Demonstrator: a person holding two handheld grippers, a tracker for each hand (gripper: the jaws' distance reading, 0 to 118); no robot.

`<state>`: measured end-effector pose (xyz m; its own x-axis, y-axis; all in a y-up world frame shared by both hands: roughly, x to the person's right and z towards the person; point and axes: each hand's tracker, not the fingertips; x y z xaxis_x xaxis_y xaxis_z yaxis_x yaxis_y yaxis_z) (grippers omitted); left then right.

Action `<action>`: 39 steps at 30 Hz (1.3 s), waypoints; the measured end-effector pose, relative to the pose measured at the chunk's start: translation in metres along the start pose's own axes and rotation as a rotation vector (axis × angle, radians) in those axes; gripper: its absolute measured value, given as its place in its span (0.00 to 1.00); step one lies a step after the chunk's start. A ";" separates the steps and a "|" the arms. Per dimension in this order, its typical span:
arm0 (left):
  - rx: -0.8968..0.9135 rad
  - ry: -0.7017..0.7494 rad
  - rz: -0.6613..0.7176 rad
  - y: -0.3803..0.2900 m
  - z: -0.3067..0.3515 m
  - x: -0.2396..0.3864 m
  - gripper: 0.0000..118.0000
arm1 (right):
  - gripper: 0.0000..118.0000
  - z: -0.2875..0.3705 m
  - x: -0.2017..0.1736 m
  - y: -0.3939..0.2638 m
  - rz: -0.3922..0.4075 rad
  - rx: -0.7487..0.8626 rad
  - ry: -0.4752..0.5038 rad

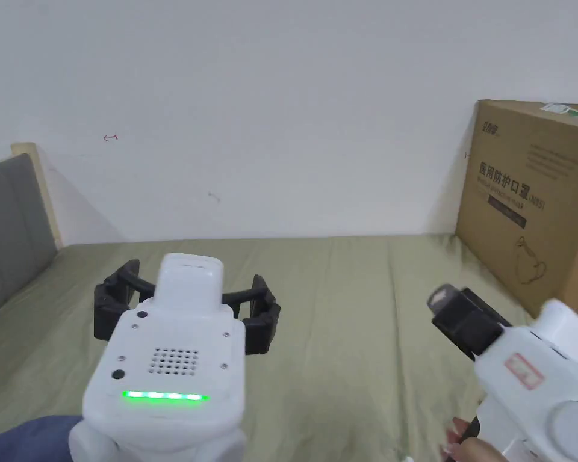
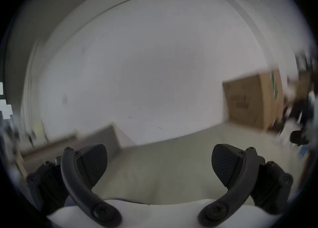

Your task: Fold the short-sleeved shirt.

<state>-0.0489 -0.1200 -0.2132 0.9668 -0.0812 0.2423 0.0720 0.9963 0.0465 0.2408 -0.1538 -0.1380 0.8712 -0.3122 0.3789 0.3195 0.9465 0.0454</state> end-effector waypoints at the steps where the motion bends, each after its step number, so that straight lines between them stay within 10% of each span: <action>1: 0.020 -0.009 -0.003 -0.001 0.000 -0.001 1.00 | 1.00 0.006 -0.017 -0.001 0.260 0.096 -0.052; 3: 0.055 0.023 -0.056 -0.004 0.004 0.003 1.00 | 1.00 0.012 -0.031 -0.004 0.429 0.171 -0.072; 7: 0.079 0.021 -0.043 -0.008 0.005 0.001 1.00 | 1.00 0.015 -0.041 -0.003 0.317 0.136 -0.030; 12: 0.066 0.014 -0.038 -0.008 0.002 0.002 1.00 | 1.00 0.016 -0.043 -0.009 0.420 0.141 -0.019; 25: 0.046 -0.047 -0.011 -0.011 0.002 0.005 1.00 | 1.00 0.026 -0.037 -0.001 0.301 0.155 0.053; 39: 0.009 -0.026 0.019 -0.014 -0.004 0.001 1.00 | 1.00 0.022 -0.036 -0.008 0.343 0.083 0.048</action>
<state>-0.0477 -0.1343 -0.2174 0.9612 -0.0633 0.2685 0.0516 0.9974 0.0504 0.1989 -0.1483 -0.1313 0.9397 0.0233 0.3411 -0.0243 0.9997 -0.0014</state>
